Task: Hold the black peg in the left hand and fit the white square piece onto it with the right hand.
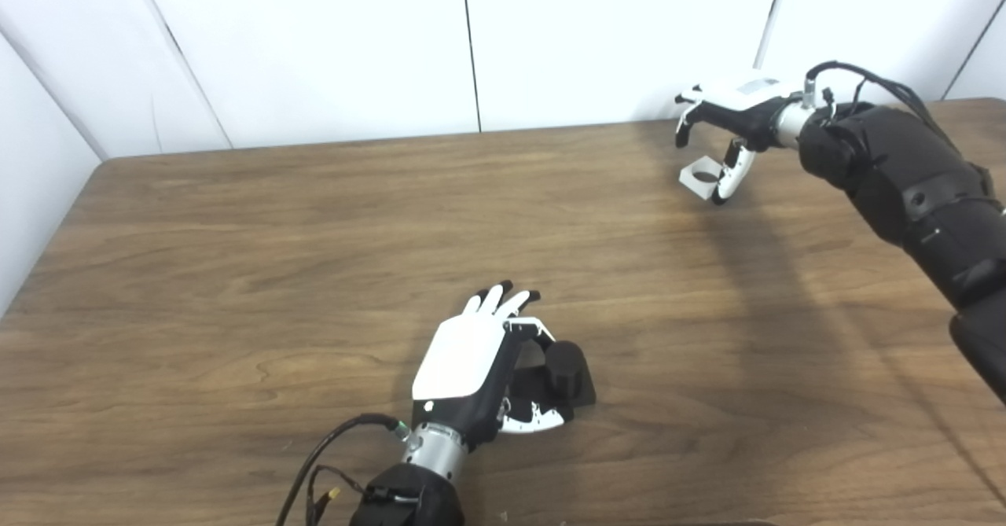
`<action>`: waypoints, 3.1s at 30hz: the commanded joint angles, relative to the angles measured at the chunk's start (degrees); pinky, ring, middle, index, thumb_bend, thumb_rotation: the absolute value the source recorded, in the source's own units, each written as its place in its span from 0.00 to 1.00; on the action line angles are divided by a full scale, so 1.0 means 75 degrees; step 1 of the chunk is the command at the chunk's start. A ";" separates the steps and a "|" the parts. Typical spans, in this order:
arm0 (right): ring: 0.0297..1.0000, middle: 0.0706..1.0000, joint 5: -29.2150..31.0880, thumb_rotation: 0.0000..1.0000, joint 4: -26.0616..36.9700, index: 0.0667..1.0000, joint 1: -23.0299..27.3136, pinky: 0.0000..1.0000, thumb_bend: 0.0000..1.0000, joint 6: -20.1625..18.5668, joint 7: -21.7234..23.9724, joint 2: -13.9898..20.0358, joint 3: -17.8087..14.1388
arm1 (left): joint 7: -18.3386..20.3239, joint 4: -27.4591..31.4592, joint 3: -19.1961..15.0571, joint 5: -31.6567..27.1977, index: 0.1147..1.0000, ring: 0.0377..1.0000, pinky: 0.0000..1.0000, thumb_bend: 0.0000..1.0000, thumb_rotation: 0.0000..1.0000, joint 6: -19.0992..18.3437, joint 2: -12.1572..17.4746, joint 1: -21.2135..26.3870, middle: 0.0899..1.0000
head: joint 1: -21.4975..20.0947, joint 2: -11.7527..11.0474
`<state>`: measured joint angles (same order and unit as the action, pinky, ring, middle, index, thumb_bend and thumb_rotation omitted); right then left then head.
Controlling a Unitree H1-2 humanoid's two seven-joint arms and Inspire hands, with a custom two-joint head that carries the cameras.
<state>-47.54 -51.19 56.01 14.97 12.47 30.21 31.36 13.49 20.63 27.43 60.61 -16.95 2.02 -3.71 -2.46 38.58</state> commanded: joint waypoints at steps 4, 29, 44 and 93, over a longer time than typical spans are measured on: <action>1.00 0.97 -0.0158 0.15 -0.0259 0.69 0.0775 1.00 0.83 0.0267 -0.0243 0.0069 0.0150 | 0.0231 -0.0361 0.0066 0.0204 0.43 1.00 1.00 0.52 0.07 -0.0185 0.0027 -0.0153 0.92 | 0.0003 0.0013; 1.00 0.95 -0.0495 0.16 -0.1079 0.65 0.1115 1.00 0.83 0.0725 -0.0487 0.0050 0.0693 | 0.0007 -0.0440 0.0054 0.0177 0.43 1.00 1.00 0.52 0.07 -0.0152 -0.0114 -0.0172 0.92 | -0.0052 -0.0021; 1.00 0.95 -0.0486 0.15 -0.0770 0.67 0.1098 1.00 0.83 0.0533 -0.0291 -0.0116 0.0726 | -0.0016 -0.0534 0.0074 0.0130 0.43 1.00 1.00 0.52 0.07 -0.0166 -0.0134 -0.0110 0.92 | -0.0102 -0.0061; 1.00 0.92 -0.0598 0.13 -0.1452 0.61 0.1278 1.00 0.82 0.0707 -0.0577 -0.0157 0.0997 | -0.0186 -0.0590 0.0082 0.0172 0.43 1.00 1.00 0.52 0.07 -0.0186 -0.0243 -0.0137 0.92 | 0.0009 -0.0065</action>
<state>-51.84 -62.68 61.78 19.64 9.00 27.57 38.79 10.93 18.65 27.59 60.73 -17.16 -0.15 -3.60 -2.37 38.06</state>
